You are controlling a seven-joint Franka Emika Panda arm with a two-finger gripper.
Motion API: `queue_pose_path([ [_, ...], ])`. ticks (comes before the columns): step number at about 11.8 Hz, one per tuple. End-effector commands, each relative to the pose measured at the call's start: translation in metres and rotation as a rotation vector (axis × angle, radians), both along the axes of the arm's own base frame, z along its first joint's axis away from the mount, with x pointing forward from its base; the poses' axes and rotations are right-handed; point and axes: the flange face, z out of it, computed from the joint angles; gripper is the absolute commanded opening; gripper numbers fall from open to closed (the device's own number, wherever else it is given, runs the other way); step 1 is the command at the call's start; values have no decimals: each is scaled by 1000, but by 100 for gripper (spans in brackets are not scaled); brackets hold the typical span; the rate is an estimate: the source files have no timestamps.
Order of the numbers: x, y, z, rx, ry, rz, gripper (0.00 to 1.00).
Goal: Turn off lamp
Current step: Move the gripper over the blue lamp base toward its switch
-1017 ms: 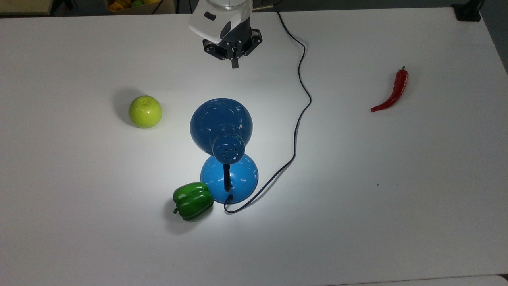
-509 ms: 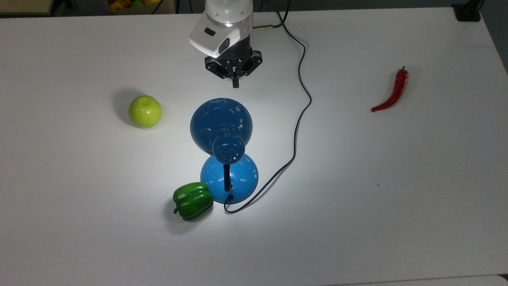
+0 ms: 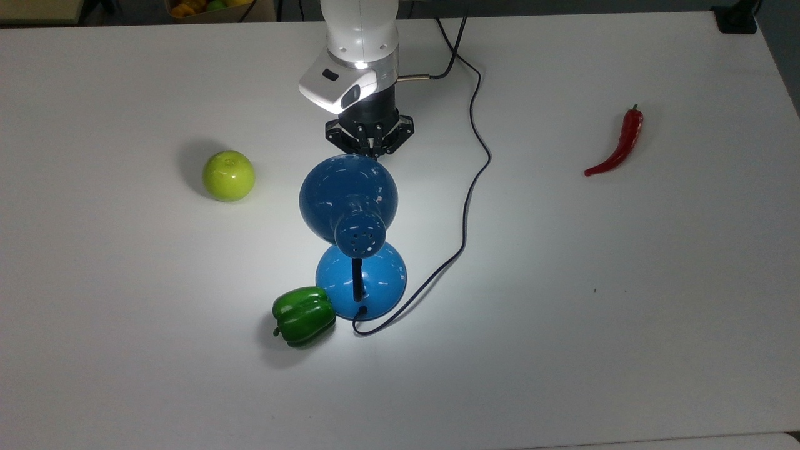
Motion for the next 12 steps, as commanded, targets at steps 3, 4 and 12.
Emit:
queue_pose_path([
  [3, 16, 3, -19, 29, -134, -61, 0],
  [4, 18, 3, -23, 33, -152, -63, 0],
  [12, 32, -8, -44, 42, -241, -82, 0],
])
